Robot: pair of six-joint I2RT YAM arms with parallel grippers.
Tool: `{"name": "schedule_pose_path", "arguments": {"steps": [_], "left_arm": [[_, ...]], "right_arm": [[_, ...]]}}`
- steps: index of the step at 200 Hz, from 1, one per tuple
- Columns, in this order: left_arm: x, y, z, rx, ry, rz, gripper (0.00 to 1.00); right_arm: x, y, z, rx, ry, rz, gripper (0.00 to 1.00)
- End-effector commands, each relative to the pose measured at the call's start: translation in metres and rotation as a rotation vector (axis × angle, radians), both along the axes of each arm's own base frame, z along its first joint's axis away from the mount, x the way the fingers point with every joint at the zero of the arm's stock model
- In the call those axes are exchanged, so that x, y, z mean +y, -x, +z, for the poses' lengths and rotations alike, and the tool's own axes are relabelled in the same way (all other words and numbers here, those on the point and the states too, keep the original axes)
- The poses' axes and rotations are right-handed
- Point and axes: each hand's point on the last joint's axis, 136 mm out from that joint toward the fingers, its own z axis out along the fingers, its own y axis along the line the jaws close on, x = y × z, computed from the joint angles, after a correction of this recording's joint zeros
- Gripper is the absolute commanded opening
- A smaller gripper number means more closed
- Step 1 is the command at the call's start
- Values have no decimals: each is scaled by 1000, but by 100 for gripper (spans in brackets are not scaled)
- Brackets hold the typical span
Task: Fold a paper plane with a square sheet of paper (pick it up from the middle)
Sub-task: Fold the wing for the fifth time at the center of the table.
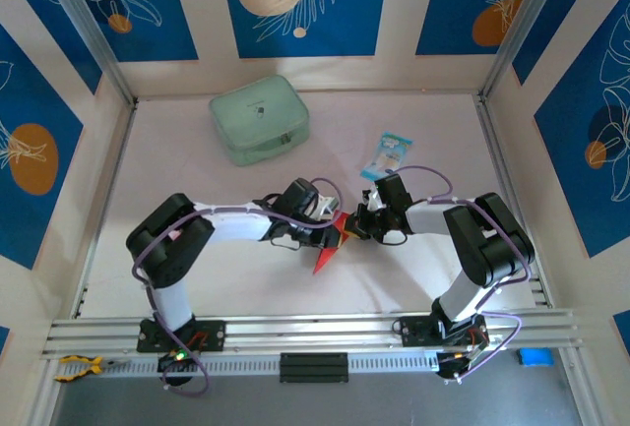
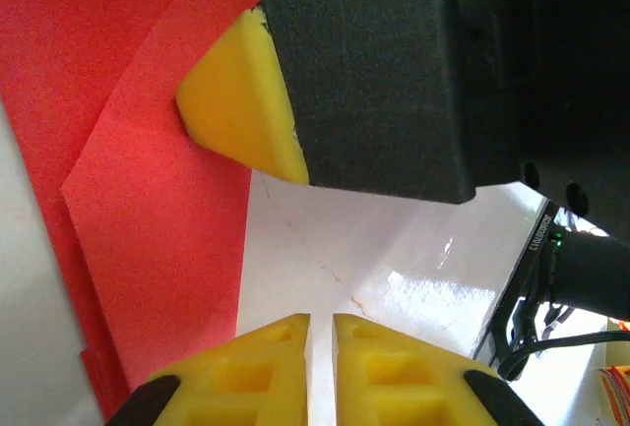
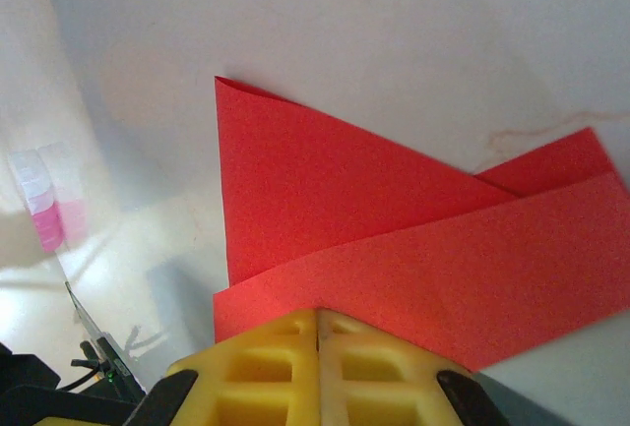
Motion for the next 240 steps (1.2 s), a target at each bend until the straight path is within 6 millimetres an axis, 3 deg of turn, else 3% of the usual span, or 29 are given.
{"name": "schedule_pose_path", "arguments": {"steps": [1, 86, 240], "left_arm": [[-1, 9, -7, 41, -25, -41, 14], [31, 35, -53, 59, -227, -76, 13], [68, 69, -55, 102, -234, -42, 13]], "right_arm": [[-15, 16, -16, 66, 66, -15, 6], [-18, 17, -19, 73, 74, -21, 6], [-20, 14, -16, 68, 79, -22, 6]]}}
